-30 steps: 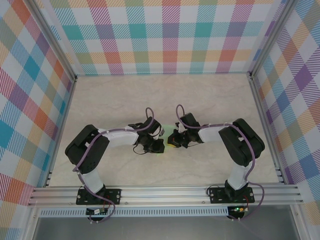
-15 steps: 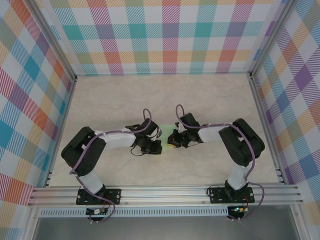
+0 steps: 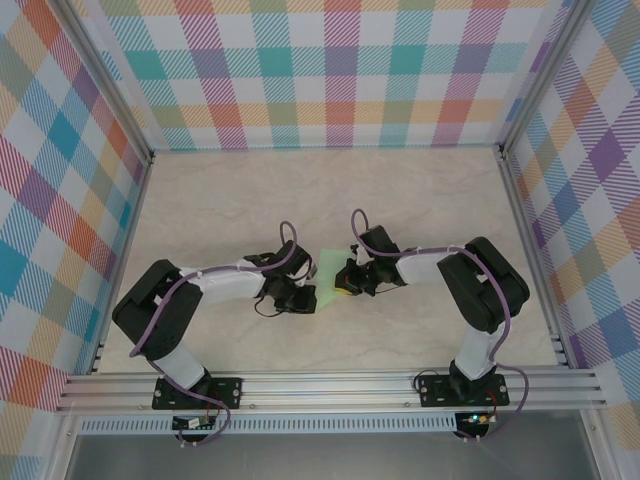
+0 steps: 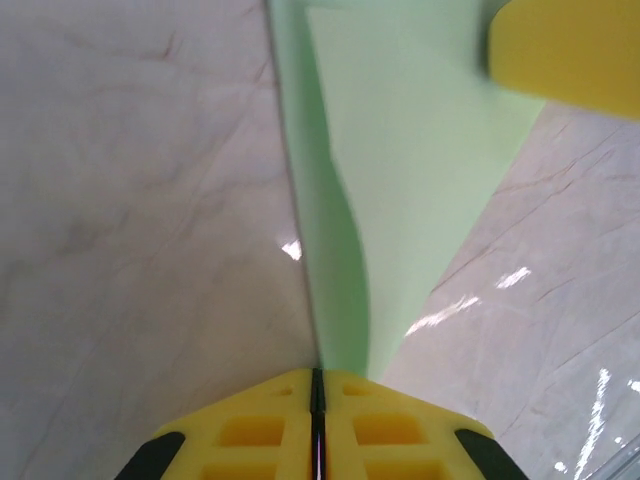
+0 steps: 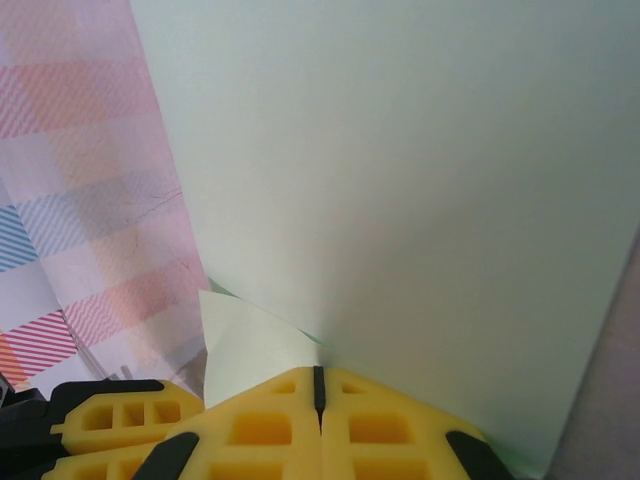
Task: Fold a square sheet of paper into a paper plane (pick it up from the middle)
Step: Third fold the triangle at the center of the table.
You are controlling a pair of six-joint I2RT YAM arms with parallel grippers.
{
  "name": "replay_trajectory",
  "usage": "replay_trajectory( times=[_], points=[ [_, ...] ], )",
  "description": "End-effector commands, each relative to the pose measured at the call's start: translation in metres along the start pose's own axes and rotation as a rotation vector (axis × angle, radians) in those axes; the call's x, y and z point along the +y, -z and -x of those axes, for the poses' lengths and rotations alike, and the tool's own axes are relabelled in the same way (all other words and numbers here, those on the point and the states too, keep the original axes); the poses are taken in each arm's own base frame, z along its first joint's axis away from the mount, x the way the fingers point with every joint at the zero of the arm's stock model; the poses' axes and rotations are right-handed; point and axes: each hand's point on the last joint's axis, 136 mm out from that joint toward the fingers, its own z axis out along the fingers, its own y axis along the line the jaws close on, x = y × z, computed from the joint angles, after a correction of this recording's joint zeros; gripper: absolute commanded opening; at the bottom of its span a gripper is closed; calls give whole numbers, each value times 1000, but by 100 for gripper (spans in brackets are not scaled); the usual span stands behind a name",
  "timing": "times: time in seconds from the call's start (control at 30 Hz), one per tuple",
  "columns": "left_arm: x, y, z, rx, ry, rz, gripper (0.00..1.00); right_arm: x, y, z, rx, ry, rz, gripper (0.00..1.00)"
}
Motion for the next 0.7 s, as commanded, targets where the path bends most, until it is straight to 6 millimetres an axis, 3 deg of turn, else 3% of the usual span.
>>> replay_trajectory(
  times=[0.0, 0.2, 0.4, 0.67],
  points=[
    [2, 16, -2, -6, 11, 15, 11, -44, -6, -8, 9, -66, -157, 4],
    [-28, 40, 25, -89, -6, -66, 14, -43, -7, -7, 10, -67, -155, 4],
    [-60, 25, 27, 1, 9, -237, 16, -42, -8, -7, 11, -69, -156, 4],
    [-38, -1, 15, 90, 50, -155, 15, -46, -9, -8, 17, -76, -159, 4]
  ],
)
